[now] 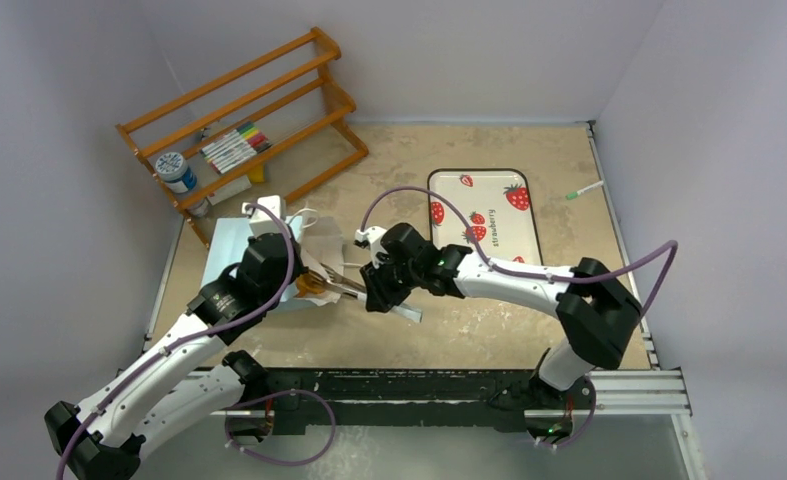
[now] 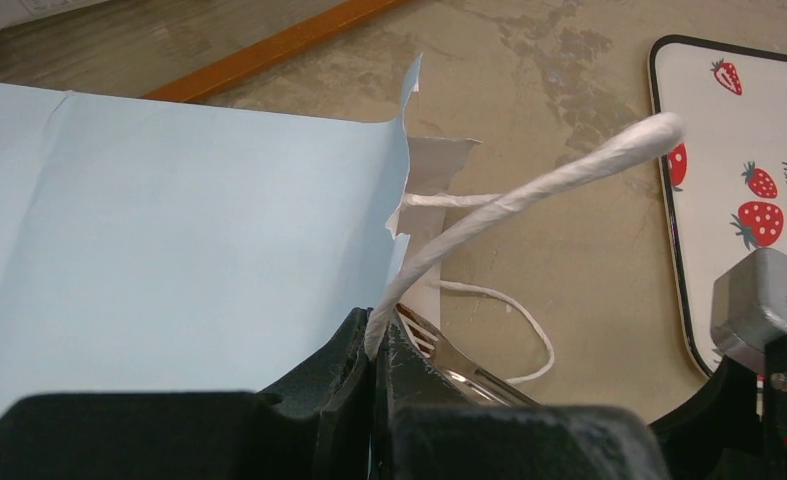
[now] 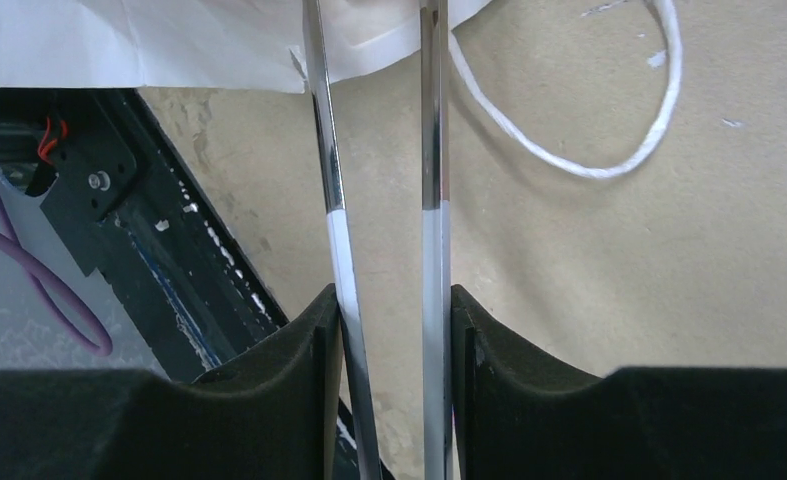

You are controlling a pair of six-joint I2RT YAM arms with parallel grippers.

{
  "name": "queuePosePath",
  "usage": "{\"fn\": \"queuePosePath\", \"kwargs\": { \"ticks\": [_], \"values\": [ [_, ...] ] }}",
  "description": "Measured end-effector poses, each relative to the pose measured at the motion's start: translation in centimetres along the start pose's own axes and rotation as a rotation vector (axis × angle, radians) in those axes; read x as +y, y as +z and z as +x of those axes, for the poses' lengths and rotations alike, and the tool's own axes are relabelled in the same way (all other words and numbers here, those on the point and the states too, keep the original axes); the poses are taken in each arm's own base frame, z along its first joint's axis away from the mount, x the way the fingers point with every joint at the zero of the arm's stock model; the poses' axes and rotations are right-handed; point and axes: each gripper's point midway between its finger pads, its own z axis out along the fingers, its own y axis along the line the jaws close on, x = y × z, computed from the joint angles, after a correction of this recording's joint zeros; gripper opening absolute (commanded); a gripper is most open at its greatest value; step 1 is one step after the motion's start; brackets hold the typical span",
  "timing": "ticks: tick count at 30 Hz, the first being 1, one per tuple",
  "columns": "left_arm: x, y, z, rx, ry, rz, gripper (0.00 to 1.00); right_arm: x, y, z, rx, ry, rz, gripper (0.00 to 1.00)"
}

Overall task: Take the fake bread out of the paper bag
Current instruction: Take out the fake bread from the paper bag.

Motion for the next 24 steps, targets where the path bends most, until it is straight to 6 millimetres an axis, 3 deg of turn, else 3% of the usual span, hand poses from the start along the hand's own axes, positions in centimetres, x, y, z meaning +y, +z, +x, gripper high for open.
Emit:
{"fn": "queuePosePath", "kwargs": {
  "ticks": [3,10,12,15,19,24],
  "values": [
    [-0.1,0.0,0.1,0.006,0.001,0.007,0.00,0.2,0.9,0.3,0.012,-0.002,-0.025,0.45],
    [-0.3,-0.3,0.0,0.004,-0.005,0.025,0.00,0.7,2.1,0.6,0.033,-0.008,-0.076,0.49],
    [-0.3,-0.3,0.0,0.004,-0.005,0.025,0.00,0.7,2.5,0.7,0.040,-0.007,-0.085,0.43],
    [-0.2,-0.3,0.1,0.007,-0.003,0.023,0.00,0.7,3.0,0.8,0.045,-0.008,-0.092,0.27],
    [-0.2,-0.3,0.1,0.009,-0.001,0.021,0.00,0.6,2.8,0.5,0.033,-0.017,-0.082,0.22],
    [0.3,-0.2,0.0,-0.003,-0.005,-0.006,0.00,0.0,0.9,-1.5,-0.052,-0.043,-0.008,0.19]
  ]
}}
